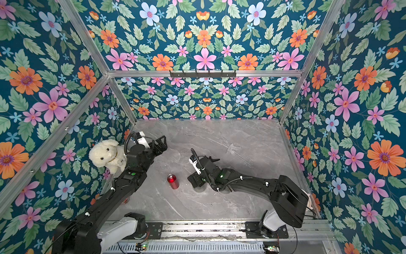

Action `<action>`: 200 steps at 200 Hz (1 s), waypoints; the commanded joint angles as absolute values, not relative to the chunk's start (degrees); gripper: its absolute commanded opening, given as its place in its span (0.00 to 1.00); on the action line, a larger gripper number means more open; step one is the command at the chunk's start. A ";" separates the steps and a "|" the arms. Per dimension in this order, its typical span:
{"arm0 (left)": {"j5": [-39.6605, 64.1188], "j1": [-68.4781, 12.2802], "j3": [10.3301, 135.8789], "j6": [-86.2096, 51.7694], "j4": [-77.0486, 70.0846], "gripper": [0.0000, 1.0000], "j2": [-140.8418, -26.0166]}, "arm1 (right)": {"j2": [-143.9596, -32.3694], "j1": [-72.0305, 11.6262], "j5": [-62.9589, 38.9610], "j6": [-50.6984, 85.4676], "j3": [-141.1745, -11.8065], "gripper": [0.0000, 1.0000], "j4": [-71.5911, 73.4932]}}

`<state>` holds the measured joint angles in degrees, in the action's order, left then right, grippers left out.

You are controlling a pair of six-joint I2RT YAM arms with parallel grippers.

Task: Attach spray nozzles to spray bottles
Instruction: Pick up the spray bottle from the center of the board.

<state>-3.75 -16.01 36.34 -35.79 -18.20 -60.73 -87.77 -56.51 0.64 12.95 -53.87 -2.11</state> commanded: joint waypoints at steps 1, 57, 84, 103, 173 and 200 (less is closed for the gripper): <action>-4.04 -16.07 36.74 -35.24 -18.38 0.97 -60.39 | -88.92 -57.21 2.10 12.84 -53.98 0.84 -0.41; -2.17 -16.98 37.72 -34.65 -18.63 0.99 -61.27 | -88.53 -57.36 2.29 13.48 -53.96 0.64 -2.48; -0.69 -18.68 37.77 -32.88 -19.67 0.99 -61.26 | -87.26 -56.71 0.60 14.22 -54.01 0.54 -3.64; 3.58 -19.08 36.80 -31.08 -22.61 0.99 -60.84 | -84.56 -54.70 -2.38 15.04 -53.88 0.47 -4.51; 41.22 -20.69 30.49 -32.14 -50.06 1.00 -61.50 | -67.94 -41.24 -20.82 15.78 -62.41 0.42 -21.07; 49.28 -22.94 30.74 -30.70 -53.83 1.00 -63.55 | -64.69 -37.25 -27.26 15.54 -66.13 0.42 -27.58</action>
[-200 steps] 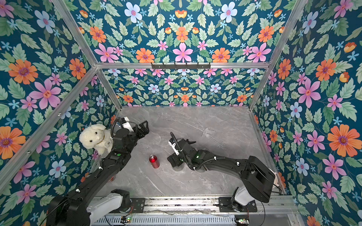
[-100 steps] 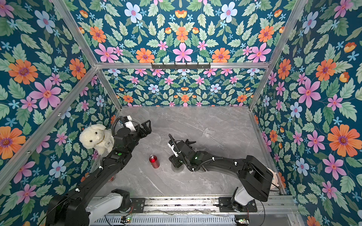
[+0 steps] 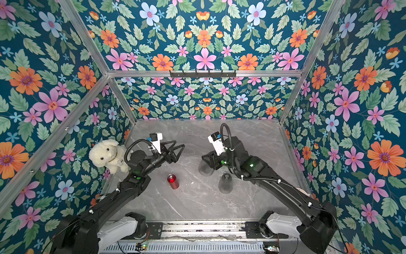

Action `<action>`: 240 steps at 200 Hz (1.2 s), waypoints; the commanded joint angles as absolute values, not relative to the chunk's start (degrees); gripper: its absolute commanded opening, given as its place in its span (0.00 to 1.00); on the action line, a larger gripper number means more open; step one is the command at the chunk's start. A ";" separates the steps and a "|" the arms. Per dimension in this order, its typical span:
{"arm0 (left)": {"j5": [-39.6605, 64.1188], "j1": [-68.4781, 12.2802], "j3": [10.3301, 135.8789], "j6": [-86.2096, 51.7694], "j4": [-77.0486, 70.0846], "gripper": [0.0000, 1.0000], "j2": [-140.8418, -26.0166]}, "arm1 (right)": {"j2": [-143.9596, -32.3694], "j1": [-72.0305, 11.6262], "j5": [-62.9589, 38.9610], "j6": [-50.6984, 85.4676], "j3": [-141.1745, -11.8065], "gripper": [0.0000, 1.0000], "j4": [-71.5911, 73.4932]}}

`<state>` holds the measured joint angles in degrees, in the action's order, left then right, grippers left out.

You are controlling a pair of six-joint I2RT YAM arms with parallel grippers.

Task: Attach spray nozzles to spray bottles
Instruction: Pick up the spray bottle from the center of the board.

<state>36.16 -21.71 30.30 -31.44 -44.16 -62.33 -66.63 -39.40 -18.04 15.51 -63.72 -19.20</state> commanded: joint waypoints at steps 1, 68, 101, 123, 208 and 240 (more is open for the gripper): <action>49.47 -22.98 30.80 -30.60 -53.76 1.00 -63.63 | -64.60 -37.13 -27.47 15.46 -66.24 0.42 -27.81; 64.75 -30.47 35.42 -27.71 -49.97 1.00 -71.24 | -64.14 -29.88 -43.15 14.99 -69.15 0.42 -30.06; 62.14 -35.77 35.95 -18.58 -38.68 1.00 -68.29 | -66.15 -29.81 -45.28 12.25 -71.57 0.41 -32.01; 60.21 -38.85 38.08 -12.58 -30.38 1.00 -67.63 | -66.89 -29.83 -45.96 11.43 -72.37 0.41 -31.87; 59.42 -40.51 41.85 -11.16 -28.12 1.00 -72.98 | -69.11 -30.38 -51.56 16.30 -73.21 0.41 -23.06; 59.72 -40.78 42.45 -11.16 -27.93 0.98 -73.30 | -70.29 -30.82 -52.30 17.57 -73.77 0.41 -20.48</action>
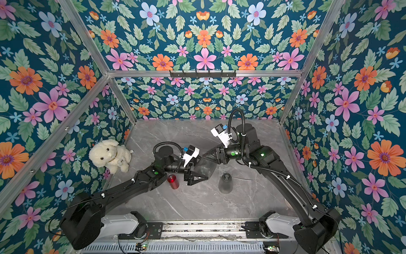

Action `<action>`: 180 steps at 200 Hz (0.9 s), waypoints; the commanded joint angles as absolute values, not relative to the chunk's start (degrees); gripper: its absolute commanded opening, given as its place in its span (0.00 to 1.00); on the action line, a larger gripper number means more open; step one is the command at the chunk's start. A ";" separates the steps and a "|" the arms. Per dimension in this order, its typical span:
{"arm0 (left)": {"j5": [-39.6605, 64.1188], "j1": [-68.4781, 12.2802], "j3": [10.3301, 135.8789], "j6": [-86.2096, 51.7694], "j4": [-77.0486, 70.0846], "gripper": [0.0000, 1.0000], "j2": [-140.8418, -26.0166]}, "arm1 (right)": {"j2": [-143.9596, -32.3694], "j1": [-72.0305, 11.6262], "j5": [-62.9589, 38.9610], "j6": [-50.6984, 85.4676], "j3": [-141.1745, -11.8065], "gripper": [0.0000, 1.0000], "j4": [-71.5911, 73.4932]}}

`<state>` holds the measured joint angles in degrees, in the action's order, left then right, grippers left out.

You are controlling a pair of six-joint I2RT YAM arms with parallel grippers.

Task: Attach spray nozzles to spray bottles
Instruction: Pick up the spray bottle from the center of the board.

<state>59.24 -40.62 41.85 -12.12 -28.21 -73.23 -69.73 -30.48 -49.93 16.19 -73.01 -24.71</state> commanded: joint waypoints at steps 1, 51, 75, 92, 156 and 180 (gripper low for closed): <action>59.74 -40.78 42.50 -11.16 -27.89 0.98 -73.30 | -70.34 -30.79 -52.25 17.58 -73.80 0.41 -20.48; 59.41 -40.95 43.09 -9.77 -25.53 0.94 -72.77 | -72.33 -32.04 -52.18 17.14 -76.01 0.42 -20.65; 59.41 -40.95 43.04 -9.50 -24.97 0.94 -72.86 | -72.73 -32.45 -51.86 16.79 -77.00 0.42 -21.10; 59.33 -40.91 43.00 -9.25 -24.62 0.93 -72.76 | -73.25 -33.01 -51.04 15.64 -78.33 0.42 -22.84; 58.56 -40.96 43.05 -8.71 -23.91 0.83 -72.04 | -73.83 -33.95 -49.09 14.20 -80.81 0.46 -24.91; 58.19 -40.96 42.89 -8.54 -23.60 0.80 -71.47 | -73.57 -34.05 -48.47 14.68 -80.58 0.53 -24.29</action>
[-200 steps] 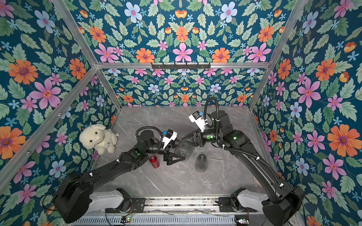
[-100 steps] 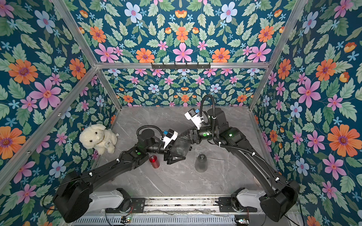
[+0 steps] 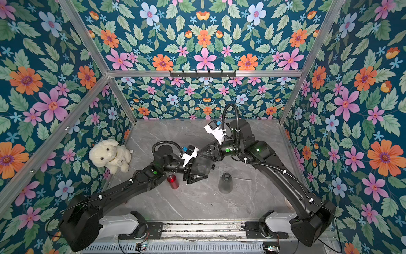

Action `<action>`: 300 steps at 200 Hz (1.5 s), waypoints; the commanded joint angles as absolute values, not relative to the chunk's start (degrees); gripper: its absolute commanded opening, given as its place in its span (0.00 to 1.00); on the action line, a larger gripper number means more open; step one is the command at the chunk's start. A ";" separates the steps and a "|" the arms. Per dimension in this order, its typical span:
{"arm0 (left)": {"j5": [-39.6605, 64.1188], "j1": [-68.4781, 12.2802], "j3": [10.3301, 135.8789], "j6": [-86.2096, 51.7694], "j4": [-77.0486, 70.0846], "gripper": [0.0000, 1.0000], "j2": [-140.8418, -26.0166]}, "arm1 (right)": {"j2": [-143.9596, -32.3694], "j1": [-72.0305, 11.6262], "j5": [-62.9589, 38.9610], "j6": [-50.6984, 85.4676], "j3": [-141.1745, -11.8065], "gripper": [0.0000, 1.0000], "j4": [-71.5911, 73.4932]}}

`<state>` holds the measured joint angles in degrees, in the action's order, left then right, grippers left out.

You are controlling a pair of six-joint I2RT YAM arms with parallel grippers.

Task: Attach spray nozzles to spray bottles
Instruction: Pick up the spray bottle from the center of the board, then pick up the spray nozzle from the center of the board.

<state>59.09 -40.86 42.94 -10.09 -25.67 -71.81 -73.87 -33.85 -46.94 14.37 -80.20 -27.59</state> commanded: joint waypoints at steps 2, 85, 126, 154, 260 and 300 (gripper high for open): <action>58.18 -40.96 42.89 -8.53 -23.63 0.79 -71.39 | -73.52 -34.04 -48.44 14.74 -80.52 0.53 -24.26; 53.32 -40.96 43.51 -6.57 -20.49 0.69 -67.90 | -66.20 -33.38 -37.11 15.08 -78.75 0.81 -23.02; 44.54 -40.87 43.34 -5.02 -18.63 0.59 -63.63 | -59.80 -25.18 -31.29 17.54 -71.81 0.80 -23.15; 38.36 -40.84 44.27 -5.36 -18.72 0.41 -61.84 | -62.48 -20.70 -25.75 17.45 -67.81 0.74 -25.84; 30.59 -40.80 44.84 -5.81 -19.86 0.00 -59.41 | -101.15 -17.55 -0.23 7.03 -77.80 0.63 -39.73; 30.86 -40.87 45.52 -5.12 -19.18 0.00 -60.38 | -111.35 -16.62 -2.24 5.95 -86.08 0.59 -42.83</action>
